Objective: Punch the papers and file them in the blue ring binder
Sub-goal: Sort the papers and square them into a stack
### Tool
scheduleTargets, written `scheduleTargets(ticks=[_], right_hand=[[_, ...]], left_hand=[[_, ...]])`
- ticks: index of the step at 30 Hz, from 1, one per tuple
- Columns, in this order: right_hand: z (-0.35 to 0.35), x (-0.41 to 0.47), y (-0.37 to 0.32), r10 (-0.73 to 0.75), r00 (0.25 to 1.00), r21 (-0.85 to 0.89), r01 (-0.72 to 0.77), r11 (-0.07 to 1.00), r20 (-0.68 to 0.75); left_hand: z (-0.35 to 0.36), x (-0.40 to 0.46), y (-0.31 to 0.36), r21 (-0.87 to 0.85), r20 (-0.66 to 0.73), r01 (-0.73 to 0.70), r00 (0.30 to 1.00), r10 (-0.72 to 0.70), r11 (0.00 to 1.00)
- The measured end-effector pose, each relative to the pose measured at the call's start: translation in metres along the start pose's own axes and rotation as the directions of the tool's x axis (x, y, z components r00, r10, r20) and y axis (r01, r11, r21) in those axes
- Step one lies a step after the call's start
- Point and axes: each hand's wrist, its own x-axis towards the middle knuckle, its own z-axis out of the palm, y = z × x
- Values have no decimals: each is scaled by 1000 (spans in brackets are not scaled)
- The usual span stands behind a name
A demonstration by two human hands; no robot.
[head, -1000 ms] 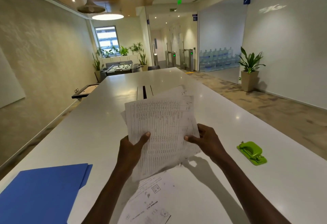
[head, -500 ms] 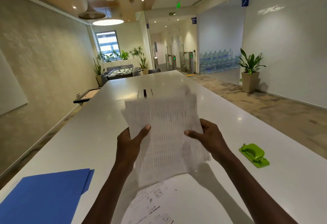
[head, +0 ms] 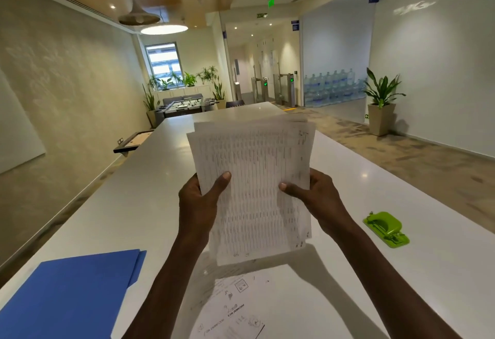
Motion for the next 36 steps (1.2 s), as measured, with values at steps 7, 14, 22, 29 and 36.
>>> scheduleTargets(ticks=[7,14,22,29,36], right_hand=[[6,-10,27,65,998,-18,-65,998,2],[5,1,-1,1,999,3,-1,1000,-49],[6,-20,50,132,991,-47,-133,990,-22],[6,-12,39,107,993,-49,-109,993,-41],[18,-28,77,160,986,-174,-166,971,-48]], left_hand=[[8,-22,-33,51,40,154,987,-157,987],[12,-9,-10,44,32,61,998,-63,997],[11,-34,-64,108,44,215,974,-221,971],[10,-30,-57,100,-1,201,979,-202,974],[2,-46,-74,152,-20,220,975,-220,964]])
